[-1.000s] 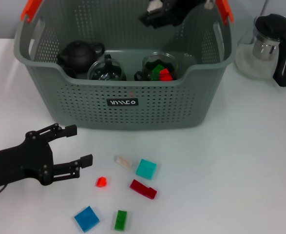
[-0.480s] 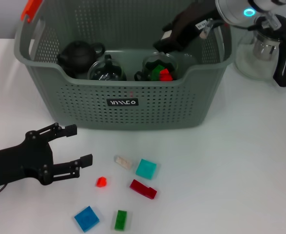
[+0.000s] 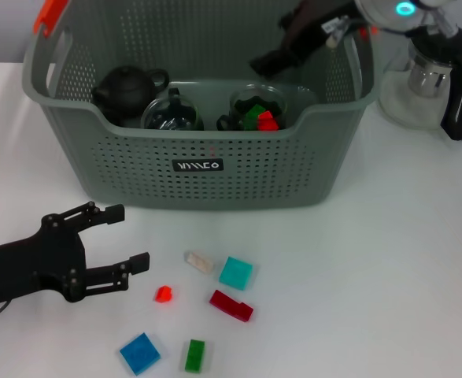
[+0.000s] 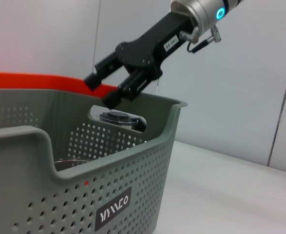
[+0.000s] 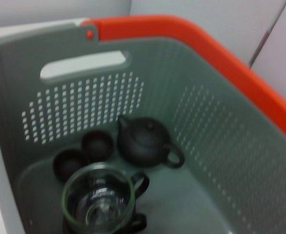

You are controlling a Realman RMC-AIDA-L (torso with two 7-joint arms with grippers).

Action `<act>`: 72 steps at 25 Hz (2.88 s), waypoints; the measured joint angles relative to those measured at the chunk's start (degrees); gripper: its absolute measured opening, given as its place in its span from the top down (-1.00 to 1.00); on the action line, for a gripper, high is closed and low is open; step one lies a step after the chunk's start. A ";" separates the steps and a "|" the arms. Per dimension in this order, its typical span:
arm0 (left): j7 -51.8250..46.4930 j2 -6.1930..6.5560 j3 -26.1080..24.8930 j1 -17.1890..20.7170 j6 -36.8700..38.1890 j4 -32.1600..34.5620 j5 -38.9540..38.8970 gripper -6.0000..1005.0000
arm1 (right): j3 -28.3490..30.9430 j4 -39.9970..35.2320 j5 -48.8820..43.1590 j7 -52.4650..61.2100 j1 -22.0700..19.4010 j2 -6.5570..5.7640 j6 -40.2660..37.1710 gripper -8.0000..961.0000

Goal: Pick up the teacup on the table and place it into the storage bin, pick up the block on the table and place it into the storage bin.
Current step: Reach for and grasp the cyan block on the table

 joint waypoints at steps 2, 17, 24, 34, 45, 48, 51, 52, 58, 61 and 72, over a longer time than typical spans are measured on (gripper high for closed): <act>0.00 0.00 0.00 0.03 0.03 0.00 0.01 -0.75 | 0.03 -2.23 0.61 0.00 -0.57 0.01 -0.71 -0.39; 0.00 0.11 0.00 -0.21 0.02 0.04 0.03 -0.75 | 2.32 -28.83 20.22 -3.87 -11.29 -0.16 -31.96 -0.96; 0.00 0.21 0.23 -0.35 0.06 0.09 0.13 -0.75 | -2.56 -24.44 15.95 -3.35 -13.13 0.13 -39.13 -0.96; 0.09 0.44 0.10 -0.47 0.20 0.22 0.30 -0.75 | -16.76 -3.51 11.72 -2.70 -9.70 0.35 -22.11 -0.96; 0.09 0.44 0.00 -0.23 0.18 0.27 0.29 -0.75 | -28.86 10.68 12.57 -0.34 -5.64 0.84 -2.65 -0.96; 0.09 0.44 0.00 -0.21 0.15 0.26 0.28 -0.75 | -31.80 11.61 14.69 -0.10 -5.60 0.89 0.13 -0.96; 0.09 0.44 0.00 -0.20 0.18 0.26 0.27 -0.75 | -33.39 12.42 16.07 -0.09 -5.59 0.90 2.06 -0.96; 0.09 0.43 0.00 -0.20 0.19 0.26 0.27 -0.75 | -33.91 12.80 16.38 -0.07 -5.58 0.91 2.75 -0.96; 0.09 0.35 0.00 -0.12 0.12 0.26 0.27 -0.75 | -35.85 14.20 17.45 0.15 -5.58 0.91 5.35 -0.96; 0.10 0.35 0.00 -0.06 0.06 0.22 0.27 -0.75 | -36.61 14.34 17.91 0.17 -5.60 0.91 6.21 -0.96; 0.51 0.25 0.00 0.06 -0.07 -0.02 0.27 -0.75 | -40.18 14.40 18.12 1.47 -5.67 1.00 9.09 -0.96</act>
